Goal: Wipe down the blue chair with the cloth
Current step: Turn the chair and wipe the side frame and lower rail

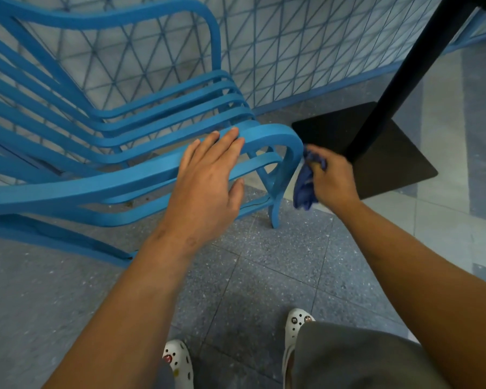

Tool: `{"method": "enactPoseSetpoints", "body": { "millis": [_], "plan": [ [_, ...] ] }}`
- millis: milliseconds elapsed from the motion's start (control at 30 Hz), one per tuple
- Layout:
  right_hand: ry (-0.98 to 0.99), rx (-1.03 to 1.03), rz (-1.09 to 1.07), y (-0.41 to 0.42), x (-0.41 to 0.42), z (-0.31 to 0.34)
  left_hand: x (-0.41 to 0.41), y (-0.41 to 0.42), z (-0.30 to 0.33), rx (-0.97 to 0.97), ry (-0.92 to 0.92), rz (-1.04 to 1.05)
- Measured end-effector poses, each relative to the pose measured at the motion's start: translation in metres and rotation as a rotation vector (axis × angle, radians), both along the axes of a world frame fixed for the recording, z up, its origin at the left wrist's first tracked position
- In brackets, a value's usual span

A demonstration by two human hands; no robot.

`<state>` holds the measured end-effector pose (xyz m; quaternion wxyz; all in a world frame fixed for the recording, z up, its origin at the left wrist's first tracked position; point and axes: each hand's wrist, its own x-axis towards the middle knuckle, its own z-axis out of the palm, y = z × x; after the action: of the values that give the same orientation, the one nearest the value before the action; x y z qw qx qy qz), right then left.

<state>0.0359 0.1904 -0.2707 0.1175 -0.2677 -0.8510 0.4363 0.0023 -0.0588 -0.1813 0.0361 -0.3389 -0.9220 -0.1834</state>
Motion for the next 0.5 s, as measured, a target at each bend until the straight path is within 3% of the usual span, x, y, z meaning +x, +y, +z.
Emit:
{"method": "enactPoseSetpoints", "body": {
  "millis": [100, 167, 233, 367, 433, 500],
  "plan": [
    [0.33, 0.096, -0.019, -0.006, -0.013, 0.037, 0.0, 0.0, -0.002, 0.003, 0.0, -0.009],
    [0.397, 0.251, 0.081, -0.021, -0.015, 0.043, 0.0, 0.0, -0.002, 0.007, -0.003, -0.012],
    [0.339, 0.35, 0.142, -0.029, -0.013, 0.028, 0.0, -0.001, -0.002, 0.012, -0.007, -0.012],
    [0.08, 0.156, 0.152, -0.015, 0.003, 0.009, 0.003, -0.002, 0.0, 0.015, -0.018, -0.021],
    [-0.033, 0.173, 0.182, -0.005, 0.008, 0.013, 0.003, -0.005, 0.0, 0.026, -0.025, -0.03],
    [0.06, 0.269, 0.149, 0.003, 0.005, 0.029, 0.004, -0.008, 0.0, 0.04, -0.028, -0.033]
  ]
}}
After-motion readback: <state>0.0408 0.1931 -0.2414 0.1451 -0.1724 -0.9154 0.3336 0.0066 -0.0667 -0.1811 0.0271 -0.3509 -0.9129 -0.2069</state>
